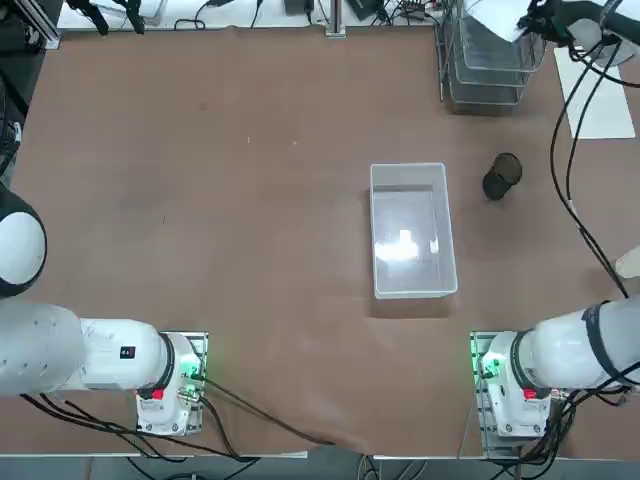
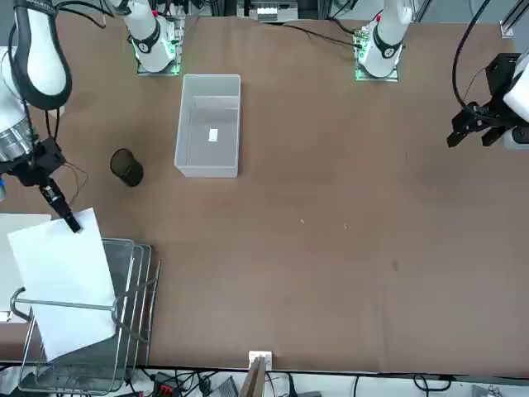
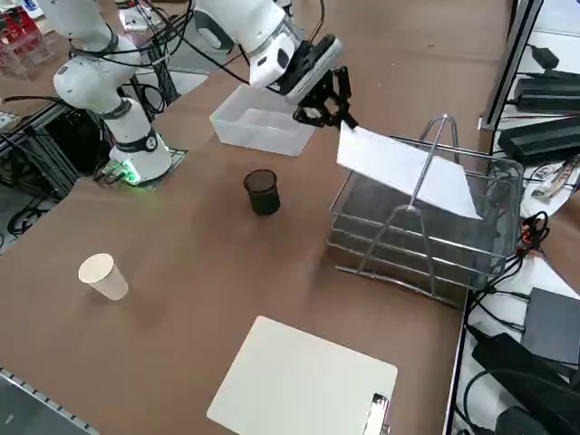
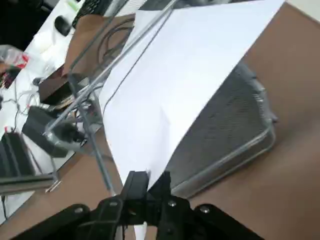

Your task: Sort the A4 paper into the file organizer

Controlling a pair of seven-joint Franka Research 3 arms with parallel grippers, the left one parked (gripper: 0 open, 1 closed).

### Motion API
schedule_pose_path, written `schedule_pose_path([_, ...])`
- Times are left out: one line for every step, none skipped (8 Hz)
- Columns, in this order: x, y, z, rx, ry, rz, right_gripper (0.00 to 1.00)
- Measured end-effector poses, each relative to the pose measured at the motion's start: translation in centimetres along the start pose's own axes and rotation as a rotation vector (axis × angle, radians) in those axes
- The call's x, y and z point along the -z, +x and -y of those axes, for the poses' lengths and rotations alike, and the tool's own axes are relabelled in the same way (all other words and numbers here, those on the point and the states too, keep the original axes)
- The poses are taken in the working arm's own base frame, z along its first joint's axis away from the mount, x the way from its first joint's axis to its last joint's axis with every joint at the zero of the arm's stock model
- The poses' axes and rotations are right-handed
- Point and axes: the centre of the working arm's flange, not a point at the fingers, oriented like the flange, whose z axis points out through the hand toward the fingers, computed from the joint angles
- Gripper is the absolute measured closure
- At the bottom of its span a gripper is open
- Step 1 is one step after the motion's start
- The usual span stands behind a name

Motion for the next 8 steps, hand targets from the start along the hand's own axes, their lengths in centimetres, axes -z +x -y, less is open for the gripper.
schedule_pose_path([0.2,0.9,-1.7,-0.052,-0.013,-0.008,0.98])
schedule_pose_path([0.5,1.6,-2.8,-0.127,-0.017,-0.016,0.98])
schedule_pose_path([0.6,1.7,-3.1,-0.21,-0.005,-0.017,0.98])
schedule_pose_path([0.6,1.7,-3.0,-0.282,0.023,-0.015,0.98])
schedule_pose_path([0.6,1.8,-2.9,-0.337,0.055,-0.01,0.98])
schedule_pose_path([0.4,1.8,-2.9,-0.387,0.081,-0.006,0.98])
schedule_pose_path([0.0,2.0,-3.0,-0.429,0.101,-0.014,0.98])
schedule_pose_path([-0.6,1.9,-2.9,-0.45,0.108,-0.022,0.98])
